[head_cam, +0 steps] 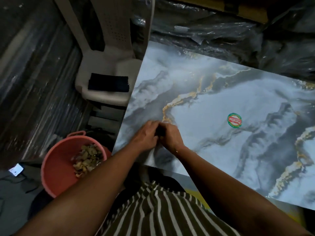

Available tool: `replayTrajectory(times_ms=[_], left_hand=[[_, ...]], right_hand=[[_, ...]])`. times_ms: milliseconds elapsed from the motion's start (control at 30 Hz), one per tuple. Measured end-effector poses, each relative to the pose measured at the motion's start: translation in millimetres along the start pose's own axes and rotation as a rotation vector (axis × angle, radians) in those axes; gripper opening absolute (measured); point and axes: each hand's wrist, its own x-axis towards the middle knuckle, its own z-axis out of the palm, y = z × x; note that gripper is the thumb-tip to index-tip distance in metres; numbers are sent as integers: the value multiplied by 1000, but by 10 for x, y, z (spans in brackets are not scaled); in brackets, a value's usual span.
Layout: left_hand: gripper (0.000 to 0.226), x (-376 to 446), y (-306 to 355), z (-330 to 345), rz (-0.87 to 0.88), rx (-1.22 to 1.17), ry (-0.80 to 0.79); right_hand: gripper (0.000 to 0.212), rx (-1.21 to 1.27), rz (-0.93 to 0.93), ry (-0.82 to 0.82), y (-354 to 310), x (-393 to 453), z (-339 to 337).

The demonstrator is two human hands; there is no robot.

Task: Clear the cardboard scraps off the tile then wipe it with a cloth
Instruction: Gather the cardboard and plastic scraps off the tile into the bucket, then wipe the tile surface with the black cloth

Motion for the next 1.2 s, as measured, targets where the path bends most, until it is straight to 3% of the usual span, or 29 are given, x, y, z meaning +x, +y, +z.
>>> replayTrajectory(times_ms=[200, 367, 500, 600, 700, 767, 933, 1200], left_hand=[[81, -804, -946, -367, -226, -46, 151], [105, -1626, -1500, -620, -487, -20, 227], [107, -2243, -2059, -658, -718, -19, 379], [103, -2590, -2350, -638, -792, -31, 453], [99, -2881, -2535, -635, -835, 1, 510], [99, -2990, -2609, -627, -841, 61, 503], [95, -2899, -2736, -695, -748, 150, 475], [90, -2051, -2529, -1048, -548, 199, 464]], right_hand=[[55, -65, -214, -202, -927, 122, 769], [45, -163, -371, -412, -1778, 54, 1656], [41, -269, -445, -519, -2242, -44, 2246], [58, -314, -414, -569, -2351, -13, 2520], [95, -384, -408, -749, -2402, 32, 2766], [101, -459, -392, -799, -2390, 55, 2835], [96, -528, -405, -632, -2263, 161, 2718], [72, -532, -390, -265, -1915, 542, 2106]])
